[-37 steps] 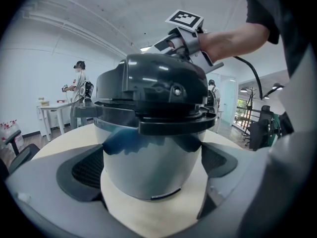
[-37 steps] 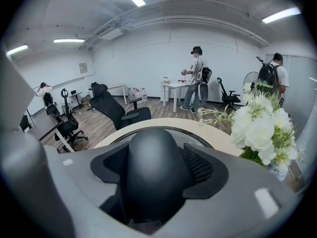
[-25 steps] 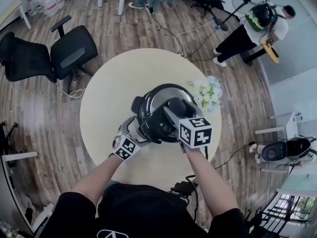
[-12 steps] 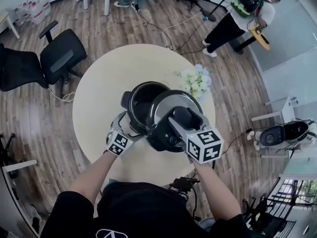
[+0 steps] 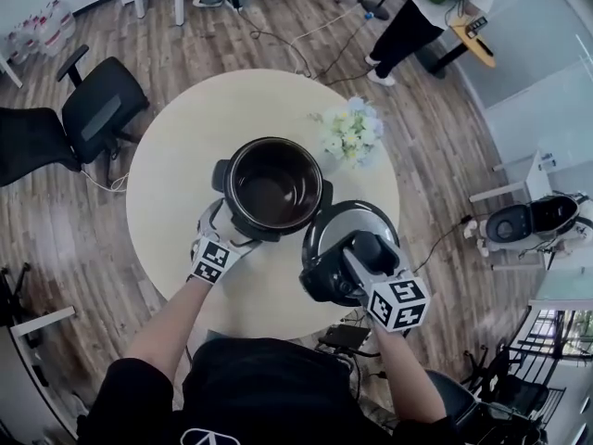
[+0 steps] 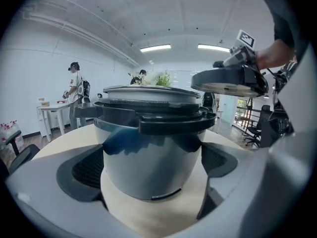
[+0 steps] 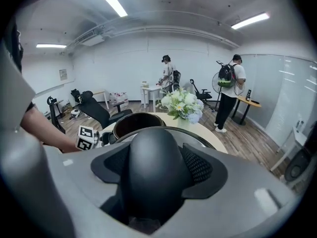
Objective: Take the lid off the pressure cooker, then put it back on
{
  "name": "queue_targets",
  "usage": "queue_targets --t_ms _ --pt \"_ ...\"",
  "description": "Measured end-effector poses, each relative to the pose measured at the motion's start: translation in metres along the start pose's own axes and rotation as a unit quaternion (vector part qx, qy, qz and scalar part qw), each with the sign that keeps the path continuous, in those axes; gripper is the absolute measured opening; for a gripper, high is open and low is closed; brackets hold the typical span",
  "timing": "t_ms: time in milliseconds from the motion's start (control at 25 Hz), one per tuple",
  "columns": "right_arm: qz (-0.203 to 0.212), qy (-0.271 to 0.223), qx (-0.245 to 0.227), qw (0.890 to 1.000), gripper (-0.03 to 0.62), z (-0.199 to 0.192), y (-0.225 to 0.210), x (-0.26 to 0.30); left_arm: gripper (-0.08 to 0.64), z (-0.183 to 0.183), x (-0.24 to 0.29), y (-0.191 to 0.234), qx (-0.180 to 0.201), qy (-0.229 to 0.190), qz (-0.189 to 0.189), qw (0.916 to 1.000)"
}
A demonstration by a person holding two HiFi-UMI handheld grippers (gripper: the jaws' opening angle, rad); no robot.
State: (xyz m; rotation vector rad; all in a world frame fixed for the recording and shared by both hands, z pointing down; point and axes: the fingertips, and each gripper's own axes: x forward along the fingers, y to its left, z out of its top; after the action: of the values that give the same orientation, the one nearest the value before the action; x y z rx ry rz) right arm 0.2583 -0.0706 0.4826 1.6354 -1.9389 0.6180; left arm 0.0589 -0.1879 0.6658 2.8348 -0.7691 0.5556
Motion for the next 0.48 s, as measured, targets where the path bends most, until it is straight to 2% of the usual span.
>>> queue_targets --t_ms 240,360,480 --pt "-0.038 0.028 0.052 0.998 0.328 -0.072 -0.038 -0.006 0.591 0.001 0.001 -0.002 -0.003 0.004 0.000 1.0000" --pt "-0.031 0.044 0.070 0.996 0.325 -0.106 -0.045 0.012 0.591 0.002 -0.001 -0.002 -0.003 0.006 0.001 1.0000" --pt "-0.008 0.062 0.052 0.997 0.325 -0.134 -0.048 0.044 0.591 0.003 -0.001 -0.003 -0.002 0.008 0.001 1.0000"
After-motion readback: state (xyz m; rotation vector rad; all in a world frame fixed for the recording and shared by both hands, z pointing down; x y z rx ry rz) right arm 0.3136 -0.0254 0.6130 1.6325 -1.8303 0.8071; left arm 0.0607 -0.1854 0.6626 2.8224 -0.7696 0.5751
